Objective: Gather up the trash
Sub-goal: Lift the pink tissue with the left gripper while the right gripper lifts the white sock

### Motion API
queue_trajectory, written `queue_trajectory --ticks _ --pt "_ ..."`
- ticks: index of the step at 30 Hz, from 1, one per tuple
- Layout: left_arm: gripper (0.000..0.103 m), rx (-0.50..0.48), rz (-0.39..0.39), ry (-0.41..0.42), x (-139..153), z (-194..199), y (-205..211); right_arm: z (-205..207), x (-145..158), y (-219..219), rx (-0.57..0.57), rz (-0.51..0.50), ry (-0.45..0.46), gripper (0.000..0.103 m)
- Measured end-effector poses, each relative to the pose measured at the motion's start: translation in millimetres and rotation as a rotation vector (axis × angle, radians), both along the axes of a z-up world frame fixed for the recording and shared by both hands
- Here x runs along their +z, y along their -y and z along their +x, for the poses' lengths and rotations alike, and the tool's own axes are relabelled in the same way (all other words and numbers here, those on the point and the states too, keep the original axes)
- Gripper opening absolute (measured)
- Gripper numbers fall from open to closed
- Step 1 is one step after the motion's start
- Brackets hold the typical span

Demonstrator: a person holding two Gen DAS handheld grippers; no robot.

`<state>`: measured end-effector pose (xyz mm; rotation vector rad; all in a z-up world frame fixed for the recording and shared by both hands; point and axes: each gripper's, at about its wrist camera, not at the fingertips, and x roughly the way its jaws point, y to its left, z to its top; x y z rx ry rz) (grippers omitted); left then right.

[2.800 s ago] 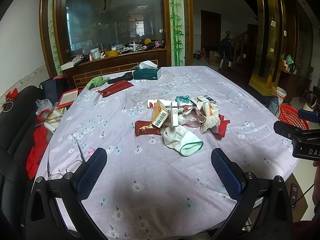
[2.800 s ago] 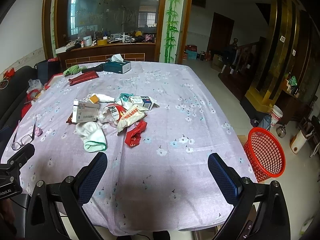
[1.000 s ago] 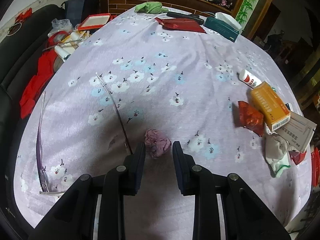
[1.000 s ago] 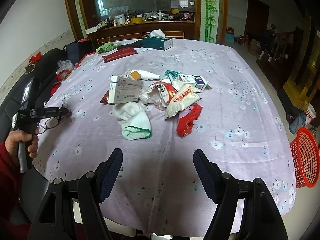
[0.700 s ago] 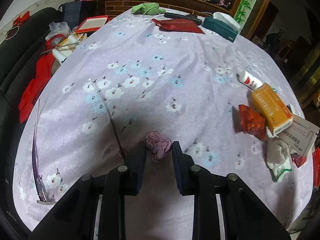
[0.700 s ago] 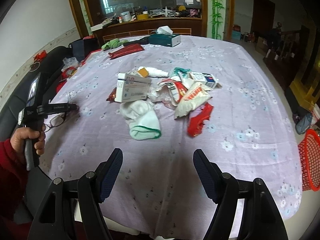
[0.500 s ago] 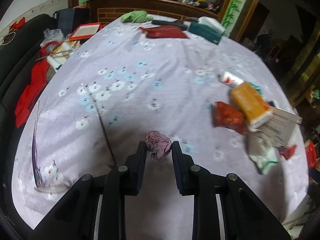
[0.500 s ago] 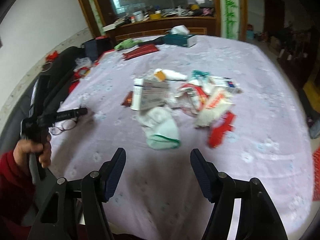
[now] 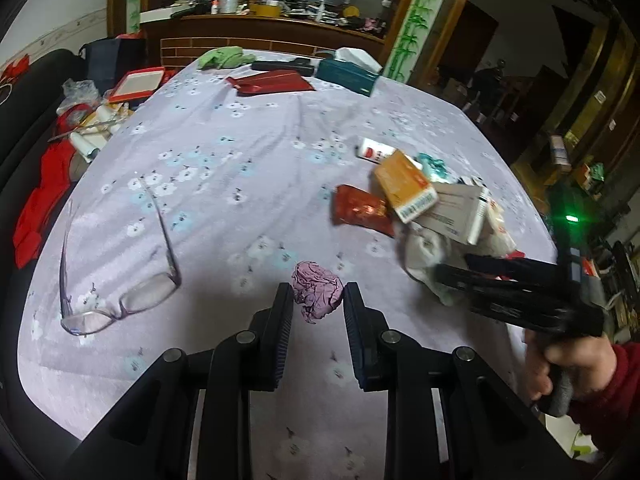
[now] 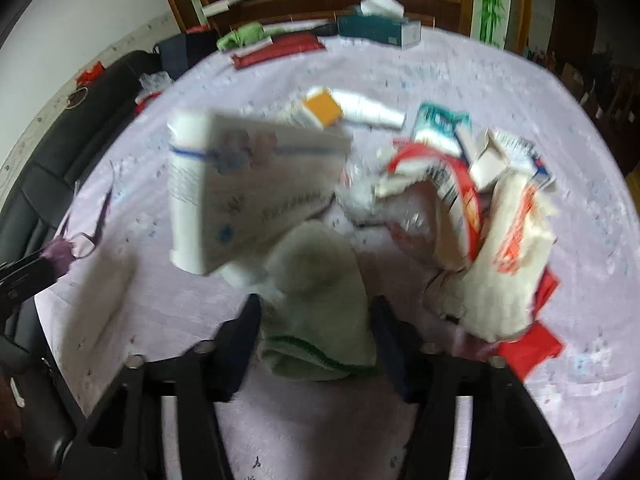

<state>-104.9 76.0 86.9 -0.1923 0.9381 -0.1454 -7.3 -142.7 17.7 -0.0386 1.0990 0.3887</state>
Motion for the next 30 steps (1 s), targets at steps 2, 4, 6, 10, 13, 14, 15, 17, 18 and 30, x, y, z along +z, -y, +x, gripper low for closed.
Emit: queue_trajectory --ticks 2,4,6,10,13,14,15,17,18,30 --pt "0.025 -0.014 0.002 0.0 -0.1 -1.6 6.0 -2.2 -3.0 0.2 -0.003 0.036 -0.021 0.02" --pt "0.025 -0.028 0.006 0.002 -0.2 -2.3 12.5 -11.6 1.9 1.7 -0.019 0.049 0.0 0.007" --pt "0.025 -0.041 0.006 0.005 -0.1 -2.8 18.4 -21.1 5.2 4.2 -0.025 0.079 -0.001 0.007" --pt "0.025 -0.086 0.019 0.016 -0.3 -1.6 36.5 -50.7 20.5 13.9 -0.035 0.116 0.012 0.007" --pt "0.025 -0.124 0.012 0.017 -1.1 1.8 49.8 -68.5 31.5 25.1 -0.062 0.144 0.026 0.007" --pt "0.025 -0.14 0.009 0.019 -1.3 2.9 55.2 -73.4 34.9 30.2 -0.078 0.156 0.027 0.007" --pt "0.025 -0.15 0.009 0.02 -1.4 2.3 58.7 -76.8 37.2 34.3 -0.091 0.158 0.032 0.007" --pt "0.025 -0.179 0.014 0.024 -1.1 2.9 69.6 -81.9 41.9 41.7 -0.111 0.153 0.047 0.007" --pt "0.025 -0.194 0.013 0.026 -0.2 3.0 75.1 -83.6 44.3 46.2 -0.124 0.151 0.055 0.007" --pt "0.025 -0.369 0.003 0.059 13.6 -1.0 131.2 -117.8 72.1 108.7 -0.324 0.173 0.103 0.007"
